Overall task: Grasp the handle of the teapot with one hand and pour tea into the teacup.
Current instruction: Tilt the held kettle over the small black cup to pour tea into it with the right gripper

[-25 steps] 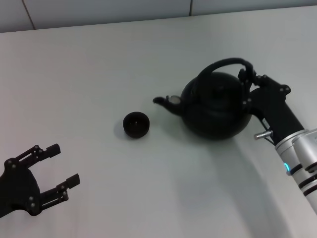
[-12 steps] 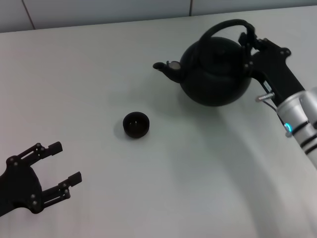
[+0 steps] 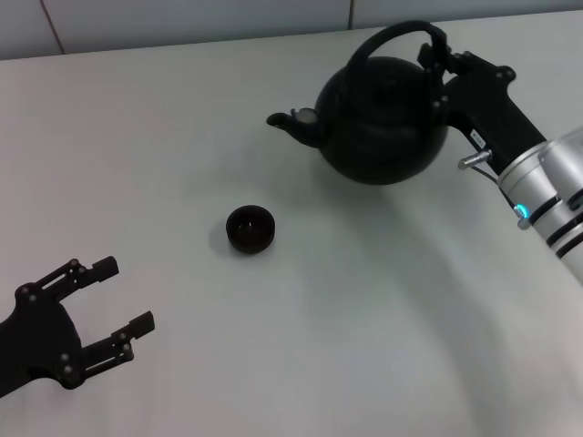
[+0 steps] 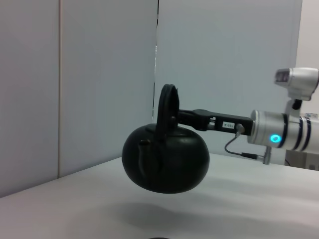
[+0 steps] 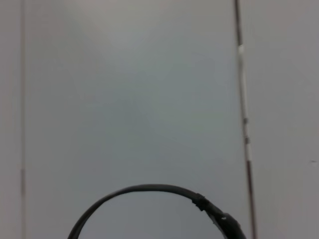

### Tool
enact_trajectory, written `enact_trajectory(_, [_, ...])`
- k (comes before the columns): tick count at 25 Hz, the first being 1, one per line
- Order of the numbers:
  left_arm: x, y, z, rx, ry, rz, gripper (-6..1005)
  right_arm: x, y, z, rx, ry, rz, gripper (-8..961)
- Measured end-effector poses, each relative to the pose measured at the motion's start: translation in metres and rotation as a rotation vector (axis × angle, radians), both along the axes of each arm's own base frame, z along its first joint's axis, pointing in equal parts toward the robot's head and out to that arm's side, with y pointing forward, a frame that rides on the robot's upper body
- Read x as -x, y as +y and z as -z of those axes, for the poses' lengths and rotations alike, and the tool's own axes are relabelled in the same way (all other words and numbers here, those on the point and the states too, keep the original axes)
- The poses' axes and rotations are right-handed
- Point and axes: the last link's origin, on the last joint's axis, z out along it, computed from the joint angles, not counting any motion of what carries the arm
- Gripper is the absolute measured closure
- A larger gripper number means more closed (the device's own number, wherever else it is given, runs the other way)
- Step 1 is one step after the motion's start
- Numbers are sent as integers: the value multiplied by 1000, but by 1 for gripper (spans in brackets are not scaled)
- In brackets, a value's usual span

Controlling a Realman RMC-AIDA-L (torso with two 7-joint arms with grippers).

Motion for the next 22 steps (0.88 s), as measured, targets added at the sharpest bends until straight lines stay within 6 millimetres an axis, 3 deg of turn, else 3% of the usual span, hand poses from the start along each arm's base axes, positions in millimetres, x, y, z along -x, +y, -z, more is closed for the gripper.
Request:
enact_trajectory(7, [-1,1,1,1,-3,4,201,10,35,-17,196,-58,-90,863])
enact_trajectory(12, [-2,1,1,-1,-5,6,201,20,44,-17,298,-142,-157,864])
enact_trajectory(22, [-3,0,4,-11,-15,12,200,23,48,-19,311,-219,-190,864])
